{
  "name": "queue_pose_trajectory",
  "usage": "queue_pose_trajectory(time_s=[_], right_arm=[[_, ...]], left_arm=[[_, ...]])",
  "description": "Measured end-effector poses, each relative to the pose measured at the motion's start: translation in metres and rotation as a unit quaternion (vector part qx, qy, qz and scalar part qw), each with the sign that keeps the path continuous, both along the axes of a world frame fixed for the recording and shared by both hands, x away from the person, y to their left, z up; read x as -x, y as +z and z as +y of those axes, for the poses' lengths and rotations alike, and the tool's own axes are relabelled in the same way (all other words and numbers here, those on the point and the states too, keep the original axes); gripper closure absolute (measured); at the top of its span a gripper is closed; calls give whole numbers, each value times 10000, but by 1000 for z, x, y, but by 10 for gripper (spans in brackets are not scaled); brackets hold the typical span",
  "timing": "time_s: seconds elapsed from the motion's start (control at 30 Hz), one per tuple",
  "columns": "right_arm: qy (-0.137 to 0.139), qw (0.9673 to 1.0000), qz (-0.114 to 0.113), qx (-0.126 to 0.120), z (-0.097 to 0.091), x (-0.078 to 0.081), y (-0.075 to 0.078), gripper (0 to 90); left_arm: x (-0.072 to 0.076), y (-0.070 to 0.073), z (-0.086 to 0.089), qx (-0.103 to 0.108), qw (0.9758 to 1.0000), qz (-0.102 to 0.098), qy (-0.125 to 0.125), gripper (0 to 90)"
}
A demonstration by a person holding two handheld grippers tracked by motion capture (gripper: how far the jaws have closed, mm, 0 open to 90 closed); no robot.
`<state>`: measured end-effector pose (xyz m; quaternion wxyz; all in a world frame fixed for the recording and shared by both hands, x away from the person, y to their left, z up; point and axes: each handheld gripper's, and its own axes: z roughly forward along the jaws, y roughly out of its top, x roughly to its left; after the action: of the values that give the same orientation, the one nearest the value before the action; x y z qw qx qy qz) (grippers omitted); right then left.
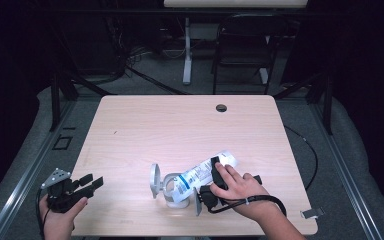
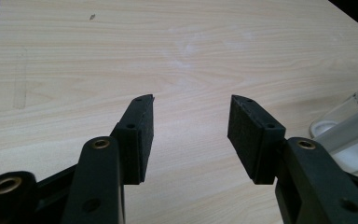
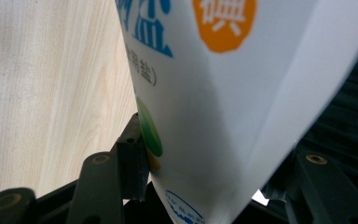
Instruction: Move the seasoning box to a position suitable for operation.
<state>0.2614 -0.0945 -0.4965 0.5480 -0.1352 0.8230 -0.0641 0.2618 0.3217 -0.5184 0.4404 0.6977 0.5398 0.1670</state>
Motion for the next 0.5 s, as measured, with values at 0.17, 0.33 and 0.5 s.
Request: queue_pose_trajectory(time_s=[0.17,0.33,0.5], right_arm=[[2,10000,-40,48,0,1,0,474],[28,10000,-27,31,1,0,0,476],[21,10000,-58,75,1,1,0,476]], left_arm=[[0,0,0,1,10000,2,3,509],[0,0,0,5,10000,5,7,509],[0,0,0,12,10000,-7,16,509]])
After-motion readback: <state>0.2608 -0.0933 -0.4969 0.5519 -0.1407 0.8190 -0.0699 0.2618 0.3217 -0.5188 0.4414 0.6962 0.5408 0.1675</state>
